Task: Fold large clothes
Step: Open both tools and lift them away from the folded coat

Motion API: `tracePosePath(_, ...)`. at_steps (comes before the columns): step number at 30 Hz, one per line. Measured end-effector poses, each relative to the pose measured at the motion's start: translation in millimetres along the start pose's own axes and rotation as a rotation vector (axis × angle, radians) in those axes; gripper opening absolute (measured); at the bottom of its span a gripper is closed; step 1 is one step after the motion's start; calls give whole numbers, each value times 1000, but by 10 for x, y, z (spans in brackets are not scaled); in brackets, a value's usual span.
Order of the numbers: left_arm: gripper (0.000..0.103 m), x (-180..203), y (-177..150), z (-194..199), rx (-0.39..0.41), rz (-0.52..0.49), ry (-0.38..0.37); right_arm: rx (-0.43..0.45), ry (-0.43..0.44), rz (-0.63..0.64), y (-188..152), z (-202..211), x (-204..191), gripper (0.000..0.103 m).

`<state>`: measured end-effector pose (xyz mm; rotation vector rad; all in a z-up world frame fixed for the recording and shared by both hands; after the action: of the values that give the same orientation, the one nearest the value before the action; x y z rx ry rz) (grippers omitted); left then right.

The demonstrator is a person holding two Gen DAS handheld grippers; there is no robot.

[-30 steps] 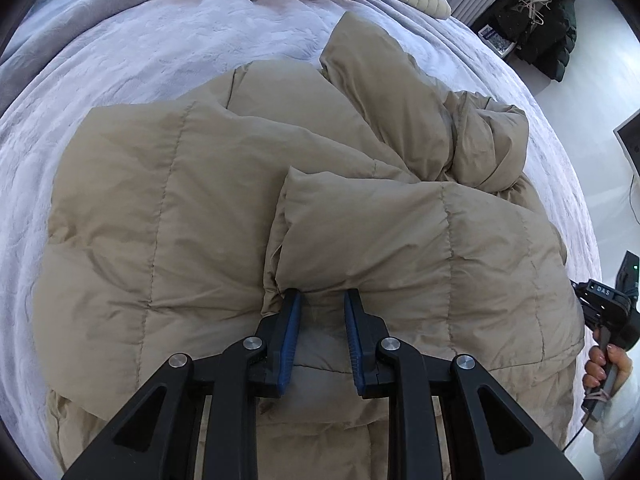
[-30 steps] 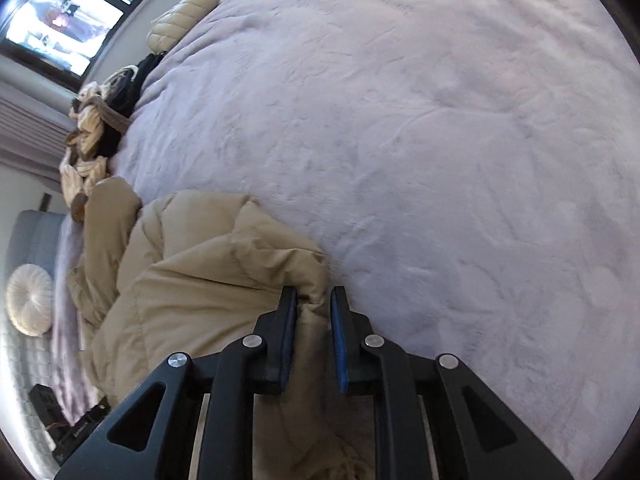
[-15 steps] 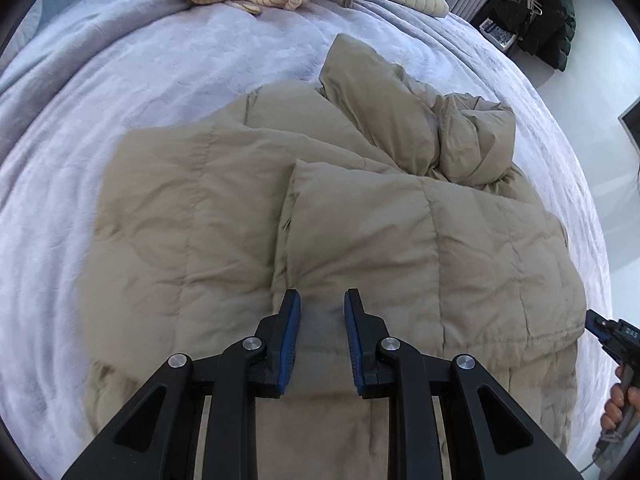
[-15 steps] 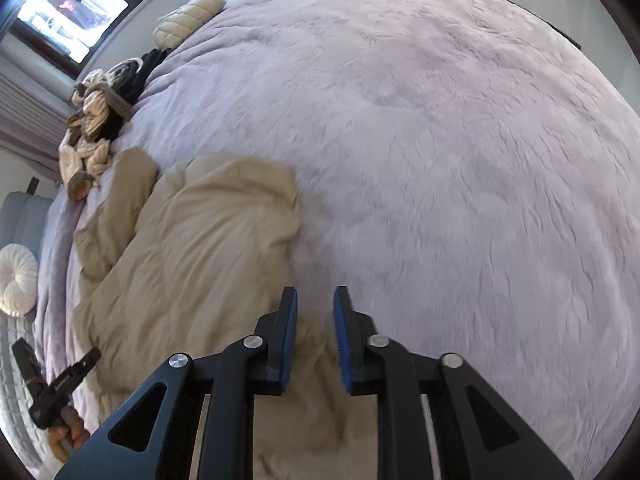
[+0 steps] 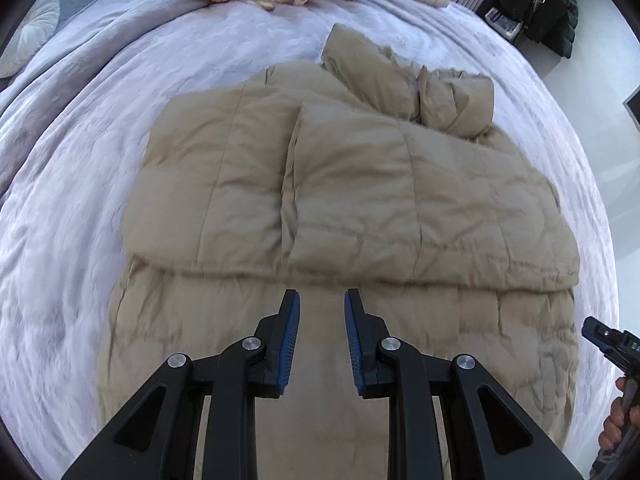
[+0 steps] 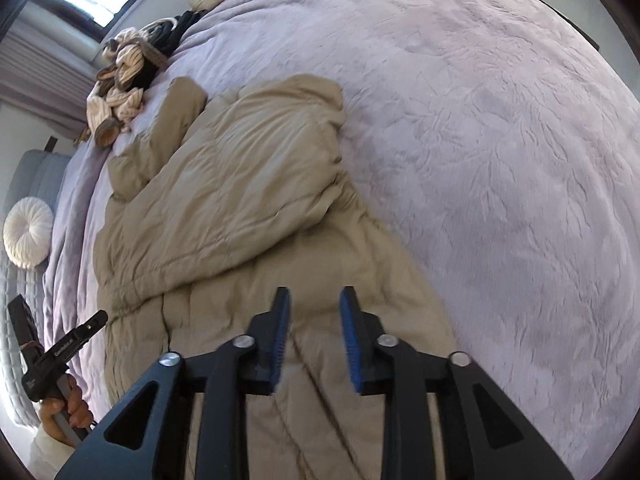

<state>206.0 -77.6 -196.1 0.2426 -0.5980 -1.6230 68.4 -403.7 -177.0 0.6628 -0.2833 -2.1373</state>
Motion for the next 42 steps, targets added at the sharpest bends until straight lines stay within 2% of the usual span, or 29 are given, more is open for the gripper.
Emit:
tracePosePath(1,54,-4,-52,39,-11,6,8,-4,4,3,-39,38,-21,42)
tracePosePath(2,84,-13,-86,94,-5,17,18,-12,9,9,-82,76,-49,43)
tracePosePath(3,90,-14,-113,165,12,22,24,-19,10,18,-119,108,-71,43)
tracePosePath(9,90,-11,-333,525,0,16,55,-58,39,25,-329,301,-165,54)
tracePosePath(12,90,-48,-443,724,1,18,98,-70,69,18,-422,418,-198,67)
tracePosePath(13,90,-54,-488,793,3,19,114,-72,80,21,-453,469,-211,75)
tracePosePath(14,101,-61,-536,854,1,22,128,-73,87,22,-471,504,-220,83)
tracePosePath(18,103,-92,-711,1085,-1,61,141,-80,111,31,-552,642,-234,87)
tracePosePath(20,103,-121,-788,1168,-7,79,147,-95,126,23,-602,683,-245,101)
tracePosePath(21,103,-138,-830,1212,-10,87,151,-100,133,20,-626,706,-259,103)
tracePosePath(28,103,-276,-1010,1434,-6,46,201,-117,157,-25,-831,879,-343,103)
tracePosePath(34,103,-526,-1290,1436,-50,29,167,-106,119,-64,-1164,954,-385,103)
tracePosePath(37,103,-666,-1459,1465,-66,31,148,-168,68,-115,-1435,936,-357,103)
tracePosePath(42,103,-930,-1783,1534,-104,55,126,-224,70,-239,-1851,966,-341,103)
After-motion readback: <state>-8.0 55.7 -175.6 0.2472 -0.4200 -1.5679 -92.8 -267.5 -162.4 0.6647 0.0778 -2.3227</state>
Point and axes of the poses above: each gripper's, at about its wrist camera, not at the fingertips, and z roughly against the way its jaws point, x to its right, y to its top, the point moved 6 cm from there along -z, roughly the way its jaws point, and after that the axes turned 13 degrees about x, right-handed, at the moved point
